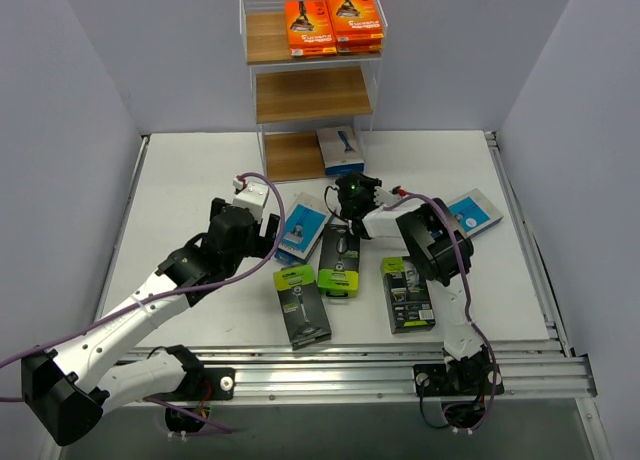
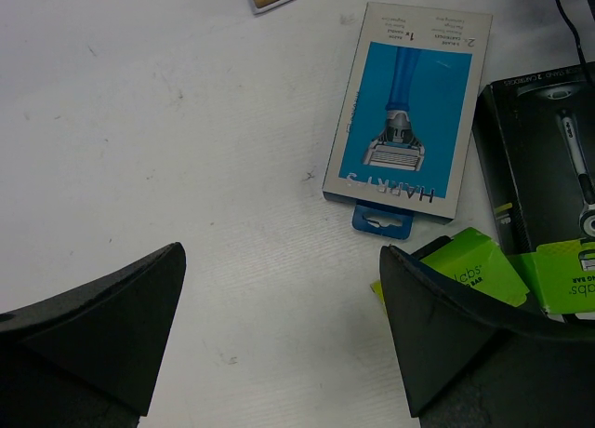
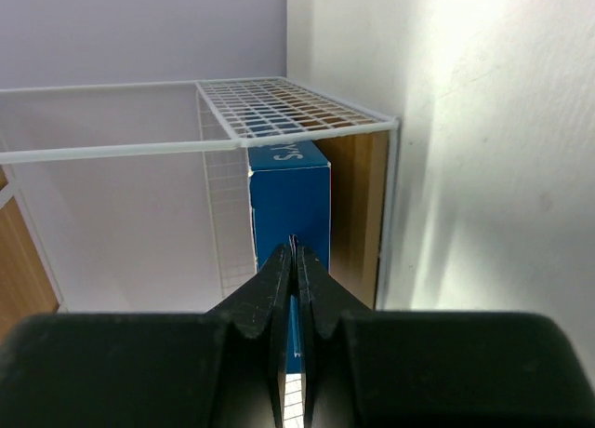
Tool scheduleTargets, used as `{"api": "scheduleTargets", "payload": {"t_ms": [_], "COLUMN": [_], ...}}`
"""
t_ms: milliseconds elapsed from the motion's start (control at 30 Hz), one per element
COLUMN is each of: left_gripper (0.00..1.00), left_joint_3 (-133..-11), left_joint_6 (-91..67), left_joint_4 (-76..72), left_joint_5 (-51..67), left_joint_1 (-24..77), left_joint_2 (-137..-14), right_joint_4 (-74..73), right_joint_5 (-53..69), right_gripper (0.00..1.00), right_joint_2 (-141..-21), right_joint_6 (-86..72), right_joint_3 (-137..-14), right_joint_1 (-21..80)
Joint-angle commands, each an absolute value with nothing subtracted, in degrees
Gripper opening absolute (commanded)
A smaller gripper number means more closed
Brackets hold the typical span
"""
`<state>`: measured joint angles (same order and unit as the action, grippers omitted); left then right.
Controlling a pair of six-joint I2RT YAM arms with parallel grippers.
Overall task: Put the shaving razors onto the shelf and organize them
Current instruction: Place the shaving razor onto shelf
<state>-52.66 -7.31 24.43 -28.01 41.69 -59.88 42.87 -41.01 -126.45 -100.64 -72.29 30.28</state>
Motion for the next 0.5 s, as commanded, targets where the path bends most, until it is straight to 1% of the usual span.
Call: {"api": "scheduleTargets", "payload": {"t_ms": [0, 467], "left_gripper": [0.95, 0.94], "left_joint_3": [-55.2, -55.2], "left_joint_6": [-8.1, -8.2], "left_joint_4": [23.8, 23.9], "left_joint_5": [-27.4, -27.7], "left_joint_1": [42.1, 42.4], "left_joint_2": [-59.2, -59.0], "right_joint_4": [41.8, 40.2], "right_joint_5": [-46.2, -44.2], "right_gripper": [0.0, 0.0], "right_joint_2": [-127.4, -130.2], "right_joint_6": [-103.3, -104.2], "right_joint_3": [-76.1, -79.5], "right_joint_1": [30.7, 30.2]}}
